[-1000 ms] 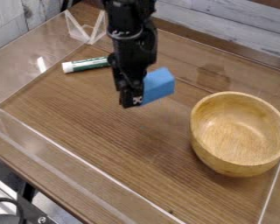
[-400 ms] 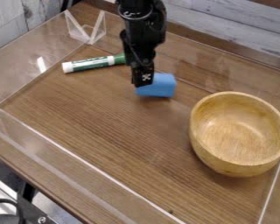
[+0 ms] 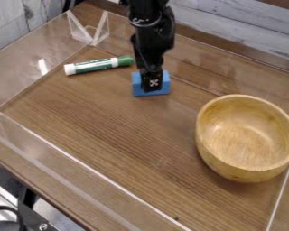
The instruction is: Put the blue block in the brown bowl
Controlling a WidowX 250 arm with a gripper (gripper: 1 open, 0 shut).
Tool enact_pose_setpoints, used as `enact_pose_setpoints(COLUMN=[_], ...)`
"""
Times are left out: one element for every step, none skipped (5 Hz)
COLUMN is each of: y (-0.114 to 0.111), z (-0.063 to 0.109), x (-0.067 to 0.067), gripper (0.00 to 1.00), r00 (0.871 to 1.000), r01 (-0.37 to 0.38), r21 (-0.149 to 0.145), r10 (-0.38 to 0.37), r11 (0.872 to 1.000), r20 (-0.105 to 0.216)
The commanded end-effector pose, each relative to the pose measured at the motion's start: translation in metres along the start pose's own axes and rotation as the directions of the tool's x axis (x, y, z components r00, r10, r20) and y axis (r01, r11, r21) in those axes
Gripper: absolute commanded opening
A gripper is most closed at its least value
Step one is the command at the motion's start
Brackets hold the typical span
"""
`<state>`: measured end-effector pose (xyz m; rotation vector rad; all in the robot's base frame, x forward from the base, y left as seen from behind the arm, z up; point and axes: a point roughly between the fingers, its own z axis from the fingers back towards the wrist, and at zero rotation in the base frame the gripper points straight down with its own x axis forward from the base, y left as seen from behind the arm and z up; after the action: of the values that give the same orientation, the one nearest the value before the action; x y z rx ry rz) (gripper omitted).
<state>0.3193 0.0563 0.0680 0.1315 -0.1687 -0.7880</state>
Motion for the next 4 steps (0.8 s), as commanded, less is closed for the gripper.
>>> enact_pose_setpoints(y=[0.018,0.022,0.024,0.026], z=[0.007,0.000,-0.006,-0.012], x=[0.007,0.008,0.010,0.011], gripper=[1.00,1.00,1.00,1.00], r00=[0.999,0.999,0.998,0.998], r01=[0.005,0.009,0.010,0.007], r21=[0.057,0.061,0.065,0.067], r10=[-0.007,-0.012,-0.014,-0.011], r11=[0.998,0.998,0.998,0.998], r20=[0.043,0.051,0.060,0.068])
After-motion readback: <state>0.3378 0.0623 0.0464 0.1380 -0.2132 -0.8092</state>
